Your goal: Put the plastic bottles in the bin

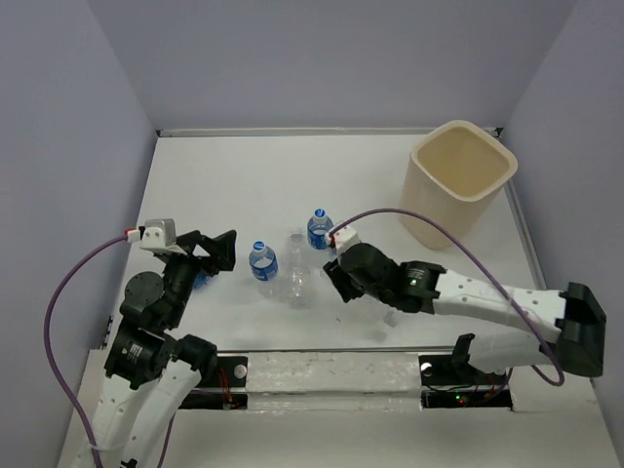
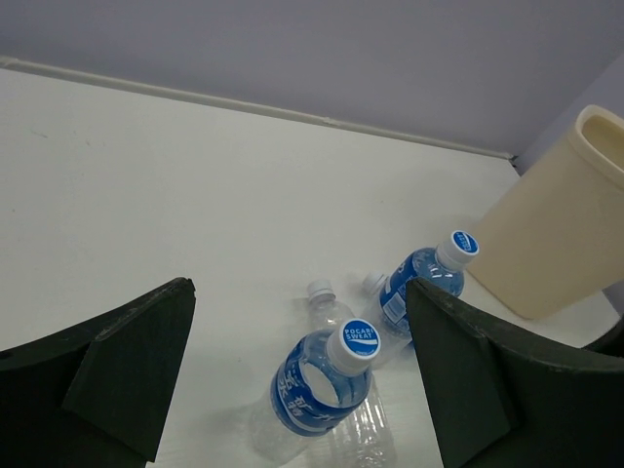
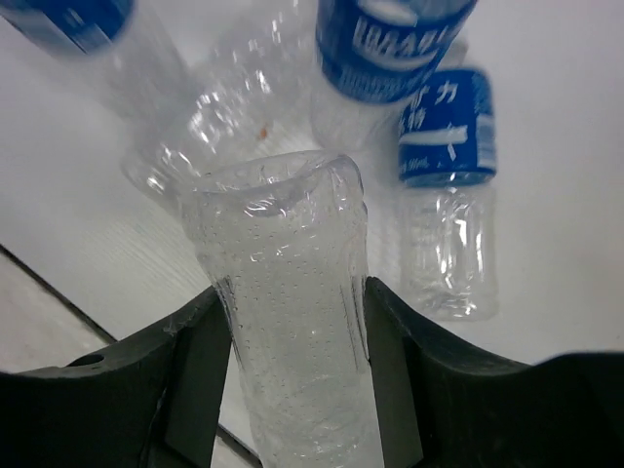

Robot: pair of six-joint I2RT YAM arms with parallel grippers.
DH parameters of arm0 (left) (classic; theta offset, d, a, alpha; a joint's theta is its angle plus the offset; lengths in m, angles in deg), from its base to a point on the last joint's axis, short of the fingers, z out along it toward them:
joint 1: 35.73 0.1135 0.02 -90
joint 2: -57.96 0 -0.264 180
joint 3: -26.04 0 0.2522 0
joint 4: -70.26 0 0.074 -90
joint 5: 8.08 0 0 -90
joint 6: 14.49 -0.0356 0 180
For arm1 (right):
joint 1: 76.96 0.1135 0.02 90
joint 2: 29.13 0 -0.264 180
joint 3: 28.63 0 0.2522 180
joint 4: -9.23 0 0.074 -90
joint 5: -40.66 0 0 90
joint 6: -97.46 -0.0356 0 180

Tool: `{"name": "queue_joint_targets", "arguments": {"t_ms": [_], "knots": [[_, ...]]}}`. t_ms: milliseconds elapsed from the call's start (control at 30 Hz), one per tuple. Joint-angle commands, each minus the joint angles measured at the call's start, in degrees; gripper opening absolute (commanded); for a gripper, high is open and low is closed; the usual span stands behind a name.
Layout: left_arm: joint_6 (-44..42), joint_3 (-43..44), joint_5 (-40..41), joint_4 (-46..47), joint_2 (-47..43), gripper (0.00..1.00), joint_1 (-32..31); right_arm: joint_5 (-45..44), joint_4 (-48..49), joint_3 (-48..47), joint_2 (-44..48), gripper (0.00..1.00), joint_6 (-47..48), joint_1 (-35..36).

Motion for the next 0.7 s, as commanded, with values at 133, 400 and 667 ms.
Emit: {"name": "queue_joint_targets", "arguments": {"t_ms": [133,400,667], "knots": [[-1.04,-0.2,-1.77,3.17,1.17,0.99,0.44,-16.39,16.04,-14.08,16.64,0.39,12.37,-1.5],[-0.95,-0.55,-1.95,3.25,-0.67,0.98,0.35,-14.39,46.37,-21.28,9.63,0.37,25.41,-34.16],[-0.95,-0.56,-2.74,3.52,-1.73,0.98,0.18,-11.76,56.51,-22.18,2.33,0.37,26.38,-47.64]]}}
